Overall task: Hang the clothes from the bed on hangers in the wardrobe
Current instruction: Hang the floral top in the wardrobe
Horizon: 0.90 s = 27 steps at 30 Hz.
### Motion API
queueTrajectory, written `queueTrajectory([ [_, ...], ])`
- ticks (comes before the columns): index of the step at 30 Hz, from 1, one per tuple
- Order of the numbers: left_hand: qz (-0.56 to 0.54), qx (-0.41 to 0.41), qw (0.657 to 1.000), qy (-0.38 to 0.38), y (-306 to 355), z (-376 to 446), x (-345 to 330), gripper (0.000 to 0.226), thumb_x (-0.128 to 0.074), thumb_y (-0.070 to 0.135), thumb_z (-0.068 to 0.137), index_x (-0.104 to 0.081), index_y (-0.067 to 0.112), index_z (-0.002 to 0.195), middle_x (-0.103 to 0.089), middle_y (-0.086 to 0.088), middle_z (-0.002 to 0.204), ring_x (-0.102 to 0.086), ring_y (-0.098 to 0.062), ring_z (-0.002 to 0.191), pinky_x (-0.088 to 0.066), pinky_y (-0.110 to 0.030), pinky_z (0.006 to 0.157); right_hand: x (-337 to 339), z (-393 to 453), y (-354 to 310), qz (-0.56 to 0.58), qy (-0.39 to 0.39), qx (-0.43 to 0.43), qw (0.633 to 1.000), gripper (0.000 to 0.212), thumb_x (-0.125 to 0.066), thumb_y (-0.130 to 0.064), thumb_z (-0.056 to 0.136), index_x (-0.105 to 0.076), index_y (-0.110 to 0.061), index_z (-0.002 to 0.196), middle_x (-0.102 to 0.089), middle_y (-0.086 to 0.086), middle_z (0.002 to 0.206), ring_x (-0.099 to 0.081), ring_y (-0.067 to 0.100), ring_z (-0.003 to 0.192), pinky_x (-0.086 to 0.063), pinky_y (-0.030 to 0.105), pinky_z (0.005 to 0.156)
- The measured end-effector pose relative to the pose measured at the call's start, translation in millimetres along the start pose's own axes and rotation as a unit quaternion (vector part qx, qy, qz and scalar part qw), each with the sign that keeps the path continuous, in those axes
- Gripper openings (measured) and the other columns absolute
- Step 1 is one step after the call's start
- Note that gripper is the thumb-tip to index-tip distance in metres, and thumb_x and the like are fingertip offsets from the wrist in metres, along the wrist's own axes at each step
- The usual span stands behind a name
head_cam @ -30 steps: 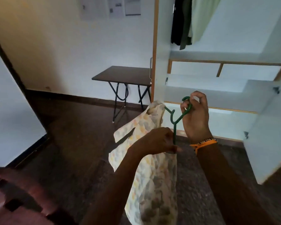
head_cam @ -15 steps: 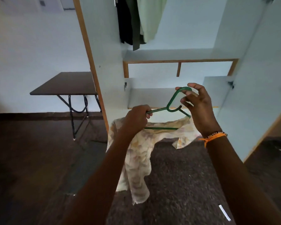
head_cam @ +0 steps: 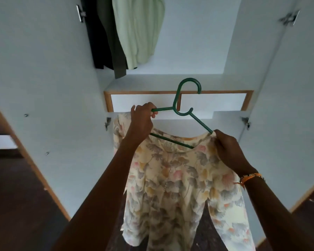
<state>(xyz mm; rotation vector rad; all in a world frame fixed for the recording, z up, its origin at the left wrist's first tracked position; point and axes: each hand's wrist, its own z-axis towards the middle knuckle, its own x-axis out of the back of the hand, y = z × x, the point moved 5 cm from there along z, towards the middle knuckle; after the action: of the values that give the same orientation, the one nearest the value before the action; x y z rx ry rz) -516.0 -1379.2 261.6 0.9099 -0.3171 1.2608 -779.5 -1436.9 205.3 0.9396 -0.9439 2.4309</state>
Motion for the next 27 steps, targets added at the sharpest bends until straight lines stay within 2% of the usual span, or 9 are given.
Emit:
queueTrajectory([
  [3, -0.021, -0.021, 1.0, -0.006, 0.1, 51.7, -34.5, 0.018, -0.052, -0.01, 0.087, -0.064, 0.002, 0.092, -0.068, -0.01, 0.086, -0.061, -0.025, 0.085, -0.032, -0.053, 0.103, -0.5, 49.0, 17.5, 0.004, -0.012, 0.028, 1.0, 0.01, -0.043, -0.01, 0.089, -0.047, -0.019, 0.086, -0.048, -0.013, 0.064, -0.053, 0.02, 0.059, -0.038, 0.029, 0.056],
  [7, -0.052, -0.038, 0.996, 0.062, -16.0, 121.3, -59.5, 0.015, -0.053, -0.01, 0.086, -0.064, 0.001, 0.086, -0.064, -0.012, 0.077, -0.058, -0.026, 0.074, -0.045, -0.046, 0.084, 0.6, 115.7, 45.6, 0.011, -0.034, 0.033, 0.999, 0.029, -0.035, -0.041, 0.093, -0.046, -0.029, 0.117, -0.058, -0.018, 0.091, -0.06, 0.003, 0.081, -0.048, 0.02, 0.069],
  [10, -0.107, -0.03, 0.989, 0.101, -39.3, 197.1, -65.1, 0.022, -0.046, -0.017, 0.084, -0.062, -0.003, 0.084, -0.06, -0.013, 0.074, -0.055, -0.027, 0.072, -0.04, -0.034, 0.072, 25.4, 169.3, 57.5, 0.043, 0.076, 0.043, 0.995, 0.034, -0.037, -0.05, 0.09, -0.053, -0.031, 0.113, -0.064, -0.022, 0.092, -0.06, -0.005, 0.084, -0.046, 0.01, 0.069],
  [13, -0.148, -0.073, 0.977, 0.134, -41.7, 285.9, -59.4, 0.032, -0.039, -0.021, 0.08, -0.06, 0.003, 0.082, -0.051, 0.002, 0.072, -0.049, -0.016, 0.07, -0.036, -0.03, 0.07, 44.4, 237.5, 56.7, 0.119, 0.189, 0.062, 0.973, 0.01, -0.057, -0.023, 0.092, -0.063, -0.028, 0.098, -0.067, -0.022, 0.093, -0.061, -0.008, 0.083, -0.045, 0.005, 0.072],
  [15, -0.167, -0.102, 0.968, 0.159, -33.7, 344.9, -46.9, 0.028, -0.038, -0.014, 0.088, -0.058, 0.006, 0.082, -0.054, 0.001, 0.075, -0.051, -0.017, 0.072, -0.039, -0.035, 0.074, 57.4, 292.4, 53.2, 0.16, 0.254, 0.061, 0.952, 0.017, -0.059, -0.008, 0.09, -0.066, -0.023, 0.093, -0.068, -0.024, 0.089, -0.061, -0.007, 0.08, -0.047, 0.006, 0.073],
  [17, -0.192, -0.125, 0.955, 0.191, -29.2, 398.6, -31.7, 0.02, -0.041, -0.007, 0.091, -0.059, 0.001, 0.092, -0.059, -0.007, 0.089, -0.056, -0.022, 0.082, -0.041, -0.033, 0.079, 73.8, 345.6, 43.1, 0.148, 0.314, 0.097, 0.933, 0.017, -0.058, -0.007, 0.09, -0.067, -0.02, 0.098, -0.067, -0.027, 0.089, -0.061, -0.01, 0.084, -0.046, 0.006, 0.077],
  [19, -0.181, -0.142, 0.948, 0.221, -33.0, 445.1, -18.0, 0.022, -0.048, -0.002, 0.089, -0.057, 0.001, 0.108, -0.056, -0.006, 0.107, -0.052, -0.018, 0.097, -0.036, -0.021, 0.087, 93.0, 393.6, 28.3, 0.118, 0.363, 0.132, 0.915, 0.017, -0.058, -0.01, 0.092, -0.066, -0.018, 0.104, -0.066, -0.023, 0.094, -0.058, -0.015, 0.086, -0.042, 0.001, 0.08],
  [22, -0.134, -0.158, 0.95, 0.231, -46.8, 504.3, -6.5, 0.028, -0.059, 0.003, 0.086, -0.056, 0.007, 0.114, -0.053, -0.003, 0.112, -0.048, -0.014, 0.103, -0.031, -0.014, 0.088, 123.0, 462.7, 5.6, 0.066, 0.429, 0.198, 0.879, 0.021, -0.053, -0.011, 0.094, -0.066, -0.014, 0.11, -0.067, -0.006, 0.102, -0.06, -0.005, 0.09, -0.045, 0.009, 0.085],
  [27, -0.129, -0.136, 0.961, 0.203, -62.3, 574.5, 3.3, 0.025, -0.063, 0.008, 0.086, -0.057, 0.012, 0.11, -0.055, -0.002, 0.105, -0.054, -0.017, 0.094, -0.042, -0.025, 0.083, 147.6, 590.5, -44.0, -0.084, 0.524, 0.294, 0.795, 0.025, -0.051, -0.005, 0.089, -0.063, -0.007, 0.111, -0.069, 0.013, 0.098, -0.063, 0.03, 0.089, -0.044, 0.035, 0.078],
])
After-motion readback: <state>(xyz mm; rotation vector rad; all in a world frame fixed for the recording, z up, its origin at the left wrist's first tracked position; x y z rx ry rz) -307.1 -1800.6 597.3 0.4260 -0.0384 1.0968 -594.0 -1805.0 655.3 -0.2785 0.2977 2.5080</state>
